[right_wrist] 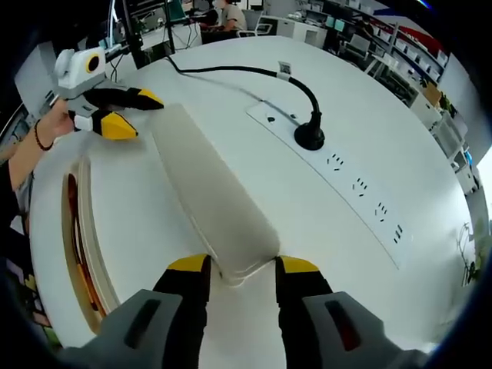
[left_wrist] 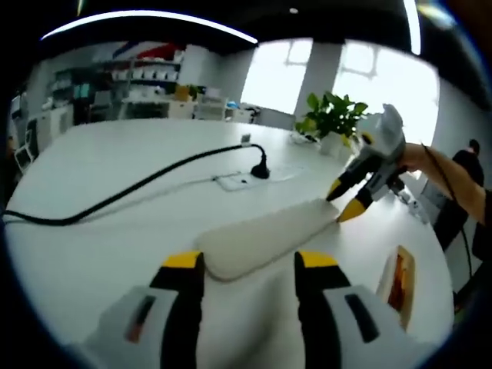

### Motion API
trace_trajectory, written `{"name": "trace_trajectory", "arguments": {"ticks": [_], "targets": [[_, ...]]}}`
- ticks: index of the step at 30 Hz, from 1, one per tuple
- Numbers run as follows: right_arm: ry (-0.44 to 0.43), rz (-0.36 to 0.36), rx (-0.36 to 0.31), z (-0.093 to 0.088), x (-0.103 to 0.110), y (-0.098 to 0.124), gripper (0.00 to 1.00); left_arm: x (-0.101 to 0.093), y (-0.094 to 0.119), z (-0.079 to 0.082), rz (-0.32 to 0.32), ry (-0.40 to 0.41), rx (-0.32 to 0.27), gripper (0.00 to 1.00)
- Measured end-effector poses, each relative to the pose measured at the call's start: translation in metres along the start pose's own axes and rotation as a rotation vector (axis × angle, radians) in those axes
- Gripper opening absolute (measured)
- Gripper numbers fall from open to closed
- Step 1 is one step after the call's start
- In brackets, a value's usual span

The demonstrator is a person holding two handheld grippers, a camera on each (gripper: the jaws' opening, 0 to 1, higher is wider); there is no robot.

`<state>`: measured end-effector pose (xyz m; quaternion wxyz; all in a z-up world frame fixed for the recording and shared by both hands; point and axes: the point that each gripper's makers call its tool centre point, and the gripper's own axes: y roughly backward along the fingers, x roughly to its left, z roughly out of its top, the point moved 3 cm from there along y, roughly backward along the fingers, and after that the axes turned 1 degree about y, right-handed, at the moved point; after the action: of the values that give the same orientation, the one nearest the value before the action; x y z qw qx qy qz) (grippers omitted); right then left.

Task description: Arrange the utensils inside the cutlery case until each visible utensil rests in its matching compartment.

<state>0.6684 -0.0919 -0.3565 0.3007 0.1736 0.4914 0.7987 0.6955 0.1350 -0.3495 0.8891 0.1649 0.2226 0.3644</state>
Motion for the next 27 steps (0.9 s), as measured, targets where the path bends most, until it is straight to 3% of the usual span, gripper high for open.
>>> {"name": "trace_trajectory", "arguments": {"ticks": [1, 5, 8, 12, 14, 17, 22, 27], "targets": [[-0.001, 0.001, -0.001, 0.000, 0.000, 0.000, 0.34, 0.003, -0.001, -0.005, 0.013, 0.009, 0.035, 0.51], [-0.002, 0.001, -0.003, 0.000, 0.000, 0.000, 0.33, 0.002, 0.001, -0.003, 0.004, -0.001, 0.023, 0.49], [-0.001, -0.001, 0.005, 0.000, 0.000, 0.000, 0.33, -0.005, 0.004, -0.002, -0.014, 0.042, 0.015, 0.53], [-0.011, -0.008, 0.023, 0.001, 0.000, 0.000, 0.33, -0.002, 0.003, 0.007, -0.055, 0.215, -0.030, 0.57], [-0.009, -0.009, 0.028, 0.001, -0.001, 0.000, 0.33, 0.004, 0.006, 0.007, -0.054, 0.300, -0.044, 0.52], [-0.009, -0.011, 0.033, 0.002, -0.001, 0.000, 0.32, 0.013, 0.008, 0.006, -0.056, 0.336, -0.053, 0.41], [-0.010, -0.011, 0.033, 0.002, -0.001, 0.001, 0.32, 0.009, 0.020, 0.017, -0.126, 0.424, -0.161, 0.33], [-0.011, -0.012, 0.037, 0.002, -0.002, 0.000, 0.32, 0.005, 0.024, 0.023, -0.141, 0.429, -0.173, 0.29]]}}
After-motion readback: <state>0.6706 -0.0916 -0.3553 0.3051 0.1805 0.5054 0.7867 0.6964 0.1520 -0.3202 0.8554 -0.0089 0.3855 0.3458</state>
